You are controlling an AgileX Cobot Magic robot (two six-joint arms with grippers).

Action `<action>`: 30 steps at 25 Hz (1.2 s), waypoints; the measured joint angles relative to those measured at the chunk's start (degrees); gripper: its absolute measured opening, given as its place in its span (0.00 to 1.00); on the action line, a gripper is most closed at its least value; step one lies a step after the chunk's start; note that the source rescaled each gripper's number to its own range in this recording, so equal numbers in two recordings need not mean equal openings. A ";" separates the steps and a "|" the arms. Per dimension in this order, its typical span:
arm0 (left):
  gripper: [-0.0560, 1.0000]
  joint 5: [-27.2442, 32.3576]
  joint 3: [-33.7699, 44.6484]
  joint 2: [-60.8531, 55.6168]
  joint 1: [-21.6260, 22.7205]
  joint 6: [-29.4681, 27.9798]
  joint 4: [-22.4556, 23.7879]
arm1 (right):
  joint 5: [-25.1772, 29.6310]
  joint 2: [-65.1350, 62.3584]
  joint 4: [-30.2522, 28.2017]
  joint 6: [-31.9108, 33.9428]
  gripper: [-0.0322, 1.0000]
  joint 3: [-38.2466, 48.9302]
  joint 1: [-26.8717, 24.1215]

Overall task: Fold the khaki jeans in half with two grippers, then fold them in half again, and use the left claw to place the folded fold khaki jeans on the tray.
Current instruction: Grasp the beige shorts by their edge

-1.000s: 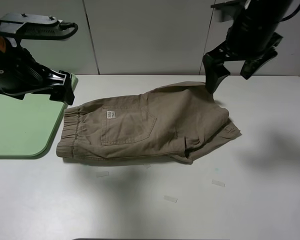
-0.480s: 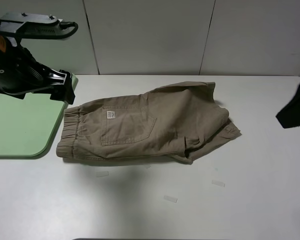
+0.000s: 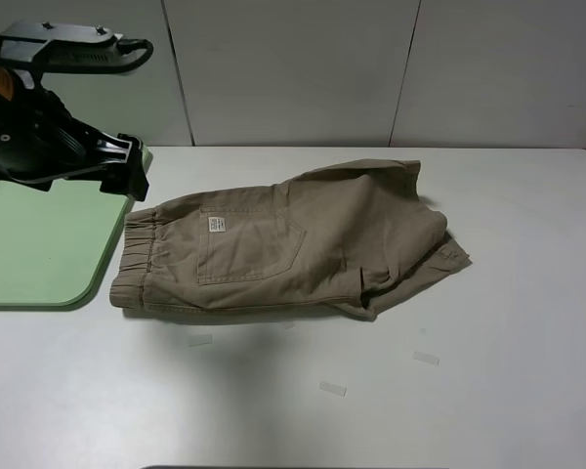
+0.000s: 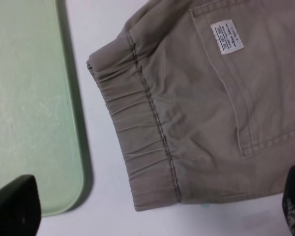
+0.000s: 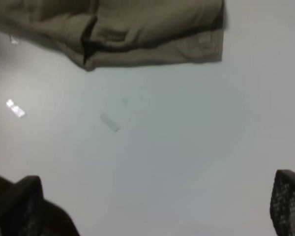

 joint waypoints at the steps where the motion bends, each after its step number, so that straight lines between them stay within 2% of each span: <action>1: 0.98 -0.06 0.00 0.00 0.00 0.00 0.00 | -1.33 -2.15 0.00 0.36 1.00 1.47 0.00; 7: 0.98 -0.23 0.00 0.00 0.00 0.00 0.90 | -4.57 -12.88 0.37 3.72 1.00 8.77 0.00; 11: 0.98 -0.28 0.00 0.00 0.00 0.00 1.12 | -6.85 -17.50 0.37 4.42 1.00 10.39 0.00; 25: 0.98 -1.45 0.00 0.00 0.00 0.00 1.26 | -7.46 -18.85 0.31 4.42 1.00 10.64 0.00; 27: 0.98 -1.45 0.00 0.00 0.00 0.00 1.26 | -7.46 -19.61 0.39 4.42 1.00 10.64 -1.00; 30: 0.98 -1.51 0.00 0.00 0.00 0.00 1.28 | -7.53 -21.70 0.39 4.42 1.00 10.64 -5.53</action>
